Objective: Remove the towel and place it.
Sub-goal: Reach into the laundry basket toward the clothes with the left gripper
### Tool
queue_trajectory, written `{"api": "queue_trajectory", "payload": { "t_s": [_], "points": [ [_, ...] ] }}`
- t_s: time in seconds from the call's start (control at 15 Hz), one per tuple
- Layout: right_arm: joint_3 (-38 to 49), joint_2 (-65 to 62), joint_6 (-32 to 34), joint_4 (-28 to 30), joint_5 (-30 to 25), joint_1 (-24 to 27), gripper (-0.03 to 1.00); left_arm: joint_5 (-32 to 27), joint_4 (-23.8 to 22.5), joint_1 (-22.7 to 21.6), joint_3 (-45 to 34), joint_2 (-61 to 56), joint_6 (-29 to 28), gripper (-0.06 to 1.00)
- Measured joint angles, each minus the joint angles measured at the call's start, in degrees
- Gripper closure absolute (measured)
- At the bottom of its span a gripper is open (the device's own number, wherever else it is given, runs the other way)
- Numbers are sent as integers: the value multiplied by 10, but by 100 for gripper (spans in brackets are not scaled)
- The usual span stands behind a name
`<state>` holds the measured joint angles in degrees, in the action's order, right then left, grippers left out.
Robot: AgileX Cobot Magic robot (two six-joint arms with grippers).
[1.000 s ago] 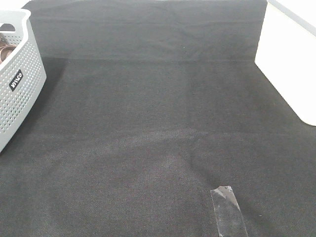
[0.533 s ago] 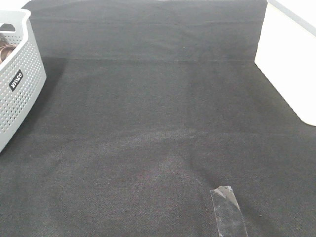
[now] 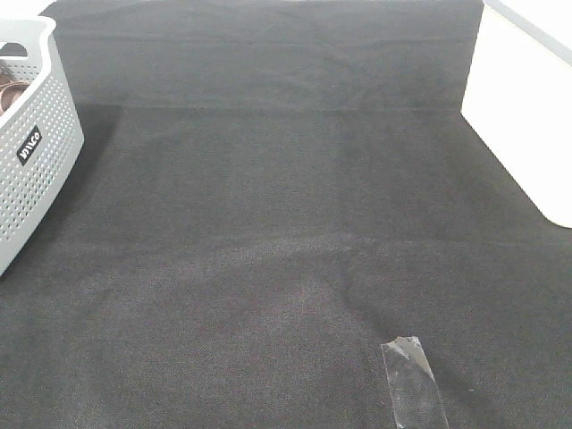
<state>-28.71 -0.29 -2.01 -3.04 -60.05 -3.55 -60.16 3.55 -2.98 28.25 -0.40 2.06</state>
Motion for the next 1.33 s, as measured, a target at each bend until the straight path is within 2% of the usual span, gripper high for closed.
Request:
{"api": "queue_trajectory", "payload": {
  "t_s": [0.93, 1.0, 1.13, 1.2, 1.33],
  "points": [
    [0, 0, 0, 0, 0, 0, 38, 0, 1, 0, 0, 0, 4, -5],
    [0, 0, 0, 0, 0, 0, 38, 0, 1, 0, 1, 0, 32, -5],
    [0, 0, 0, 0, 0, 0, 38, -9, 0, 0, 28, 34, 139, -5],
    [0, 0, 0, 0, 0, 0, 38, -9, 0, 0, 28, 34, 139, -5],
    [0, 0, 0, 0, 0, 0, 38, 2, -6, 0, 92, 109, 243, -5]
  ]
}}
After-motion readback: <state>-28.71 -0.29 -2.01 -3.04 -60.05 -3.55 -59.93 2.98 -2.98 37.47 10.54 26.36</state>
